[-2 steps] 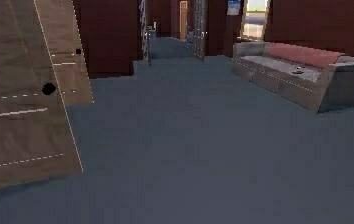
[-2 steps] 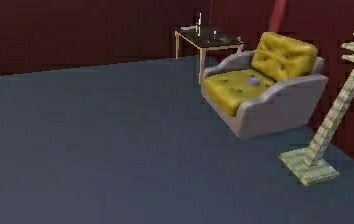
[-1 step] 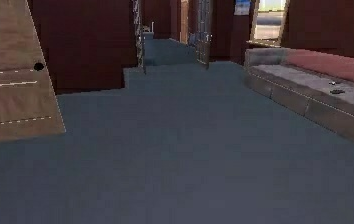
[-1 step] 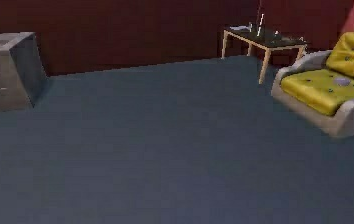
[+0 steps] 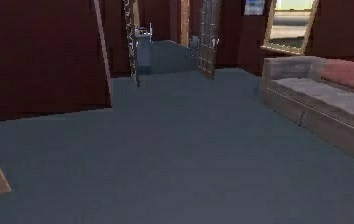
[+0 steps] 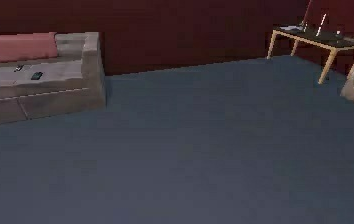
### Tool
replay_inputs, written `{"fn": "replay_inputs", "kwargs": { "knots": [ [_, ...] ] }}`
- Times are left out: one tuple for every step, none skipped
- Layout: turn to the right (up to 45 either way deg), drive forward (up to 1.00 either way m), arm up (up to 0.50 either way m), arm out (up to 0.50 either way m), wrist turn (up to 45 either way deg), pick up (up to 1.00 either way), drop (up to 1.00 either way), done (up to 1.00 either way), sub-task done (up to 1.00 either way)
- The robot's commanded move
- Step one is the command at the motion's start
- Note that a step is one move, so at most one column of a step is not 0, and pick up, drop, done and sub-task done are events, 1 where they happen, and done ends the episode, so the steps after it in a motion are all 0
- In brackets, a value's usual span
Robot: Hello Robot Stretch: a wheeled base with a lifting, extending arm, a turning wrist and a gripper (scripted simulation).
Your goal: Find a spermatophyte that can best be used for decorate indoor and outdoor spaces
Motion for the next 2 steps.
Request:
{"fn": "replay_inputs", "kwargs": {
  "knots": [
    [0.0, 1.0, 0.0, 0.0, 0.0, 0.0, 0.0, 0.0, 0.0],
    [0.0, 1.0, 0.0, 0.0, 0.0, 0.0, 0.0, 0.0, 0.0]
  ]
}}
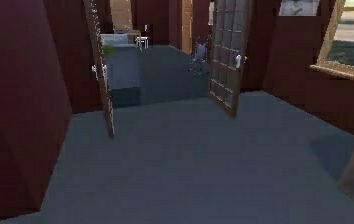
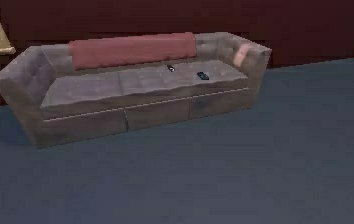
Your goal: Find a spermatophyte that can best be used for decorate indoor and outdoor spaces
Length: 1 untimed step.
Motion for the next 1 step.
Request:
{"fn": "replay_inputs", "kwargs": {
  "knots": [
    [0.0, 1.0, 0.0, 0.0, 0.0, 0.0, 0.0, 0.0, 0.0]
  ]
}}
